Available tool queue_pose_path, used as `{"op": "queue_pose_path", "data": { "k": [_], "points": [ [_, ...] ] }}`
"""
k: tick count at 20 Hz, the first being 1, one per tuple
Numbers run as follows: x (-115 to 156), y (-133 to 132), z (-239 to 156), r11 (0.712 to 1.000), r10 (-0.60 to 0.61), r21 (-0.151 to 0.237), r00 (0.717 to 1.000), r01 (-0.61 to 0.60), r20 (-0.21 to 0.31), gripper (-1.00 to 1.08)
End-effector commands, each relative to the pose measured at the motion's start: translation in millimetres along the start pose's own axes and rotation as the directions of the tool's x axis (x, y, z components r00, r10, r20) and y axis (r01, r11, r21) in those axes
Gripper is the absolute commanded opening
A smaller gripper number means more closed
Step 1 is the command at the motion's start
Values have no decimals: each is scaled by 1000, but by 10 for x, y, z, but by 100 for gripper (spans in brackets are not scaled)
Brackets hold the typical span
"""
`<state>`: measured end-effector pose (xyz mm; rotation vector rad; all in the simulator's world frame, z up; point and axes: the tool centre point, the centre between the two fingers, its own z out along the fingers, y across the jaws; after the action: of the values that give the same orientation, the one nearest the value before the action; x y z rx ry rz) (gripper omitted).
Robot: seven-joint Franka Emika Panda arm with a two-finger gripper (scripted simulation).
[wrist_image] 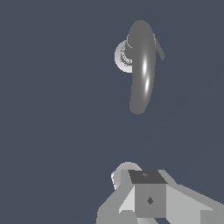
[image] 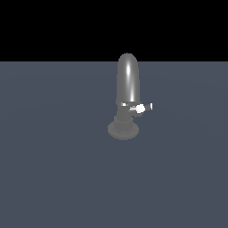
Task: Turn on the faucet by rotating a designated handle.
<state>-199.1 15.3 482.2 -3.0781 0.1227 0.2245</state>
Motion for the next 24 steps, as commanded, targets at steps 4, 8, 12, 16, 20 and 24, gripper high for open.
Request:
{"op": "queue_pose_path", "data": {
  "k": [4, 8, 12, 16, 20, 24],
  "points": [
    [274, -23, -10, 996, 77, 37, 993, -81, 88, -100],
    [481, -25, -5, 988, 133, 60, 979, -143, 155, -100],
    [690, -15, 15, 975, 186, 79, 957, -208, 224, -100],
    [901, 9, 48, 957, 236, 94, 926, -273, 295, -100],
    [1110, 44, 98, 935, 282, 103, 887, -340, 365, -100],
    [1317, 93, 164, 908, 324, 108, 840, -406, 436, -100]
  ]
}}
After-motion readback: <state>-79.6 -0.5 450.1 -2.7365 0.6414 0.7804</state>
